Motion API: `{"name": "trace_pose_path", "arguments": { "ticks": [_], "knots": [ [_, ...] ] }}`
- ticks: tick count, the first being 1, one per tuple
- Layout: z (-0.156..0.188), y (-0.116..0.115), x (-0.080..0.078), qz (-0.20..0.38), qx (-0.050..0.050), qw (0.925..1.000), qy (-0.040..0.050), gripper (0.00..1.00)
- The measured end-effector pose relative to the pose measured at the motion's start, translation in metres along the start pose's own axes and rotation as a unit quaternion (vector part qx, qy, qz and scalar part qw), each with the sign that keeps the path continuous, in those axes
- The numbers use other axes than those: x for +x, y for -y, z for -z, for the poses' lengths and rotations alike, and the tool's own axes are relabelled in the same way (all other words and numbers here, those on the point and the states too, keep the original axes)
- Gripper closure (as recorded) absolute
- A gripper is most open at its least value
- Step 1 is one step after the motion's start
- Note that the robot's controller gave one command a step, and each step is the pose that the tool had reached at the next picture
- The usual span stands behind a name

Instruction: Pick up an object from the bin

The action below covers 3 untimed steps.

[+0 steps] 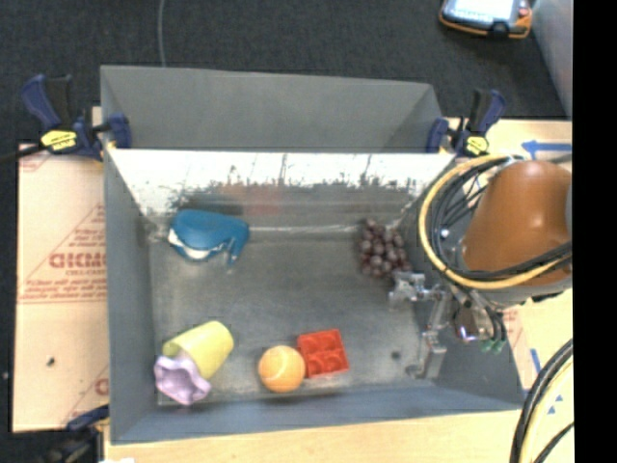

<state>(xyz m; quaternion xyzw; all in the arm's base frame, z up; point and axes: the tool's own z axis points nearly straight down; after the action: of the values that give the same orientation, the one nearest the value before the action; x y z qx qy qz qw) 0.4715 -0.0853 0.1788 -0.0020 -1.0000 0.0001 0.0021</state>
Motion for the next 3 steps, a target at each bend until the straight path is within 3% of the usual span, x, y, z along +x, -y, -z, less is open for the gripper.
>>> {"name": "trace_pose_path", "arguments": {
  "ticks": [1, 2, 3],
  "knots": [
    [0.003, 0.0, -0.002, 0.002, 0.001, 1.0, 0.0034, 0.0],
    [-0.108, -0.091, -0.009, 0.12, 0.002, 0.9927, 0.0093, 0.0],
    [-0.036, -0.118, -0.016, -0.091, 0.001, 0.9959, 0.0075, 0.0]
  ]
}}
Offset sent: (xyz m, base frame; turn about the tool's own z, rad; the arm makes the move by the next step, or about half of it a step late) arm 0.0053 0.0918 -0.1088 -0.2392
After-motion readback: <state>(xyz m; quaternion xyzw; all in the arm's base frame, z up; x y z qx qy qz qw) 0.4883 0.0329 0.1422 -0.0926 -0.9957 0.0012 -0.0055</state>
